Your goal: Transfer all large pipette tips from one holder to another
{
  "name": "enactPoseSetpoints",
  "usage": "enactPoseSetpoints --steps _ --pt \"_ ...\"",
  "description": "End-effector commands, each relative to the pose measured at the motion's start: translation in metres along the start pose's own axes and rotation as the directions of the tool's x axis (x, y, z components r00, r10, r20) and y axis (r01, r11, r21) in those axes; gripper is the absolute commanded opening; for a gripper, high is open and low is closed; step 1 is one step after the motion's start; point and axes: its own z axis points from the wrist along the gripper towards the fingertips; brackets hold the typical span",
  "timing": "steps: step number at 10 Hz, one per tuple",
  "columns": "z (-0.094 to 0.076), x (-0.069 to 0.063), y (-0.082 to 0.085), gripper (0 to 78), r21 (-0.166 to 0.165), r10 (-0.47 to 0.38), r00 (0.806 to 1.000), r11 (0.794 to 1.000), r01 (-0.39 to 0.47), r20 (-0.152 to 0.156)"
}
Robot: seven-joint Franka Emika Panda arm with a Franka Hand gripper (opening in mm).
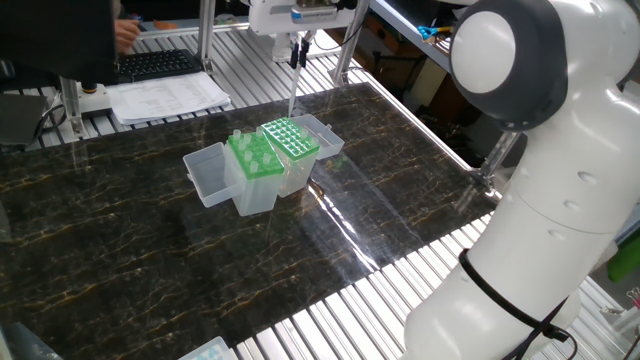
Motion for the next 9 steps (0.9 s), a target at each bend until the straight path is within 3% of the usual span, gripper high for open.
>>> enactPoseSetpoints --steps 1,2,6,9 --pt "0.003 0.0 -0.007 1.4 0.003 -0.032 1.0 0.999 0.032 -0.002" --pt "0.001 0.002 -0.009 1.4 0.005 -0.039 0.999 0.999 0.039 -0.021" --pt "0.004 0.01 -0.007 1.4 0.005 -0.045 0.999 0.999 0.045 -0.015" --pt "0.014 0.005 -0.014 1.4 -0.008 -0.06 0.998 0.998 0.06 -0.017"
